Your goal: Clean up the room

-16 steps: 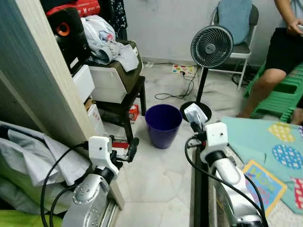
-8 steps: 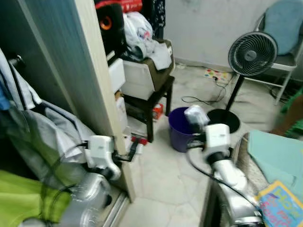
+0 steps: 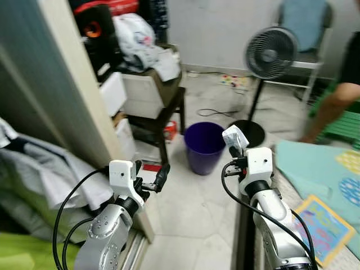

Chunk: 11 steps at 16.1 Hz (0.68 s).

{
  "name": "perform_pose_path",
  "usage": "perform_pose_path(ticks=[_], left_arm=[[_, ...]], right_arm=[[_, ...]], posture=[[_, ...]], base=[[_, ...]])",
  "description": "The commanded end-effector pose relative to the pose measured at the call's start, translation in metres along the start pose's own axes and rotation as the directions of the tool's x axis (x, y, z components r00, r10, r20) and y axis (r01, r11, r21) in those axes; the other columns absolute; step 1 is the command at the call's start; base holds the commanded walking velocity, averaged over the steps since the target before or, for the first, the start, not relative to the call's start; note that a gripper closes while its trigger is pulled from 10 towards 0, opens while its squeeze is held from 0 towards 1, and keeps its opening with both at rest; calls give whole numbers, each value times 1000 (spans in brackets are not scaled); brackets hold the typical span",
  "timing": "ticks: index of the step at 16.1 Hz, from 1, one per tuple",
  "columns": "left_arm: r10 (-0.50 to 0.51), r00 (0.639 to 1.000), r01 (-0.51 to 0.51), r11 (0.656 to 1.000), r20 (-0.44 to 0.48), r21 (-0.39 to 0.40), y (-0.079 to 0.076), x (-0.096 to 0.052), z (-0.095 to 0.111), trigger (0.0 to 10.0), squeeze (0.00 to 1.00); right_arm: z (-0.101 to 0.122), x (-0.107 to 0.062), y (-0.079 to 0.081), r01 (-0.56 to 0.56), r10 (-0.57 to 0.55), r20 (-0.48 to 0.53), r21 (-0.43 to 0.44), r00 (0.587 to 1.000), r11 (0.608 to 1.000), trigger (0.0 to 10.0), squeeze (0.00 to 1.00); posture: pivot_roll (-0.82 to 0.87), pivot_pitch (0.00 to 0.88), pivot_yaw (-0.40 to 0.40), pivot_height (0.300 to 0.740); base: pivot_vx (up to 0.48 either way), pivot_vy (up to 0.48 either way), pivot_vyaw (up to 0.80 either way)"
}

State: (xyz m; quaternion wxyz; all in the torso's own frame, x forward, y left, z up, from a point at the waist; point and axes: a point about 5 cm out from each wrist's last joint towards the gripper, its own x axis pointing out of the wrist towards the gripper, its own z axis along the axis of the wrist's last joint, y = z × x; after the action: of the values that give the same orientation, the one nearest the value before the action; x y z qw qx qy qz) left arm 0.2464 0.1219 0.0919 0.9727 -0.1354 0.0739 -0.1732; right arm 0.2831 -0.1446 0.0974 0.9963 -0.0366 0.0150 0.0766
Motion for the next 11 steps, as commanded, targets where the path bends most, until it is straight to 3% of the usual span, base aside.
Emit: perform_pose_path(ticks=[1, 11], left_arm=[[2, 1000, -2, 1000, -10, -2, 2, 0, 0, 10000, 0], [10, 1000, -10, 1000, -2, -8, 4, 3, 1, 10000, 0]], right_arm=[[3, 1, 1, 0, 0, 9, 4, 1000, 1000, 10000, 0], [3, 2, 1, 10, -10, 7, 4, 1000, 1000, 10000, 0]], posture=[[-108, 0, 42, 740], [-107, 0, 45, 740]], base=[[0, 0, -800], [0, 0, -800]])
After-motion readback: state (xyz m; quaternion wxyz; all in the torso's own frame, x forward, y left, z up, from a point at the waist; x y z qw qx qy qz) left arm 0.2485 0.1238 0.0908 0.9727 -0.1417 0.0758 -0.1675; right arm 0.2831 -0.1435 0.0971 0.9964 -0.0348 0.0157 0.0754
